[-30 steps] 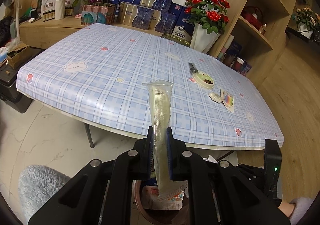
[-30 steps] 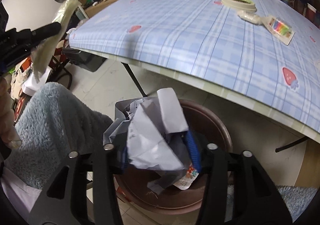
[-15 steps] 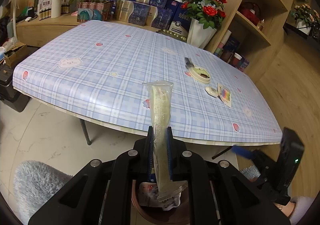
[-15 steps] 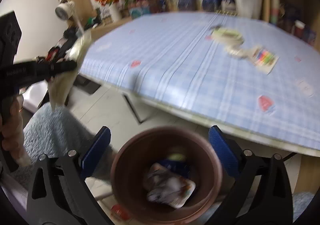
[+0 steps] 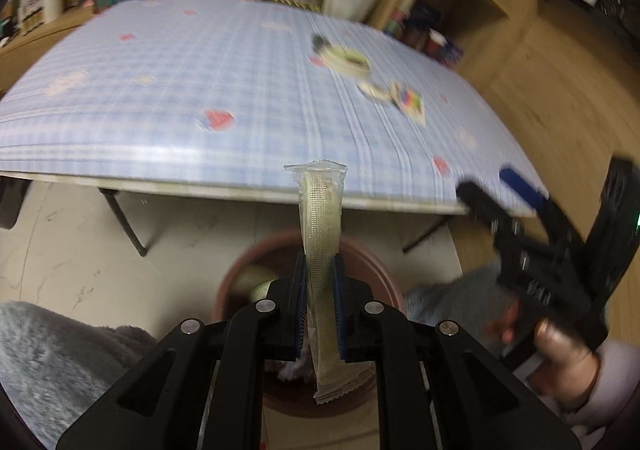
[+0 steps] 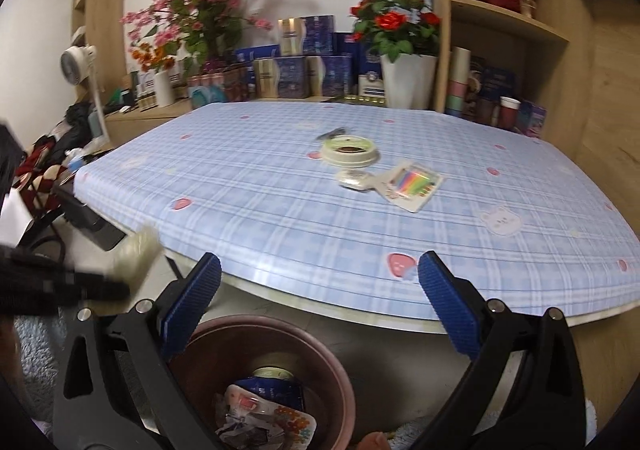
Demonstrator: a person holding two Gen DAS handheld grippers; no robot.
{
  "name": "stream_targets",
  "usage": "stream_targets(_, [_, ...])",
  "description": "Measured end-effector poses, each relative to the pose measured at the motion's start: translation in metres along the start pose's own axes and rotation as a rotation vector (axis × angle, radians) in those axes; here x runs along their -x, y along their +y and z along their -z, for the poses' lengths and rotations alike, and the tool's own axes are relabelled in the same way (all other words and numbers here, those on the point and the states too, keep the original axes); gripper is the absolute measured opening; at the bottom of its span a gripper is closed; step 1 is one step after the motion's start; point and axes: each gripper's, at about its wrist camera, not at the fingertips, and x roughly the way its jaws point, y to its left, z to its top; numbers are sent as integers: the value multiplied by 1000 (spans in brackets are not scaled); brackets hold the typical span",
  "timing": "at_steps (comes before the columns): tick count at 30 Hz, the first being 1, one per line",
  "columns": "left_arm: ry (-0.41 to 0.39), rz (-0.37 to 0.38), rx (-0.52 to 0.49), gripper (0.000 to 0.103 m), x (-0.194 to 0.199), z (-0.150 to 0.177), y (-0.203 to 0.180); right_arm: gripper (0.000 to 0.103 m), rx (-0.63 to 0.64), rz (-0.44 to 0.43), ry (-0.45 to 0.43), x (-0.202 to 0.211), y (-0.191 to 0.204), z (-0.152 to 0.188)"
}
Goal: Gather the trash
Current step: 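Drop the white paper into the brown bin with the right tool while the left tool drops the sleeve, then grasp the green YEAH YOGURT cup with the left tool and lift it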
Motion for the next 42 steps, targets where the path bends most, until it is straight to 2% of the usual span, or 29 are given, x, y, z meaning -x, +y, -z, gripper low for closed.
stream_targets(7, [141, 16, -83, 12, -33, 16, -18, 97, -66, 30, 10, -4, -16, 3])
stream_targets(13, [251, 21, -110, 12, -57, 28, -20, 97, -98, 38, 19, -4, -22, 6])
stream_targets(21, [295, 28, -134, 12, -66, 33, -22, 97, -109, 40, 28, -5, -24, 7])
stream_targets(23, [300, 37, -138, 16, -66, 33, -23, 97, -108, 40, 28, -5, -24, 7])
stream_targets(29, [289, 36, -137, 41, -63, 31, -25, 97, -104, 41, 33, -5, -22, 8])
stream_targets(33, [251, 29, -111, 58, -57, 26, -21, 97, -107, 41, 33, -6, -23, 8])
stream_targets(36, [195, 20, -80, 68, -49, 20, -17, 97, -112, 43, 35, -6, -23, 8])
stream_targets(39, [131, 6, -46, 75, -38, 13, -11, 97, -114, 42, 34, -5, -24, 7])
stream_targets(42, [41, 3, -7, 78, -21, 4, -4, 97, -116, 36, 31, -6, -24, 7])
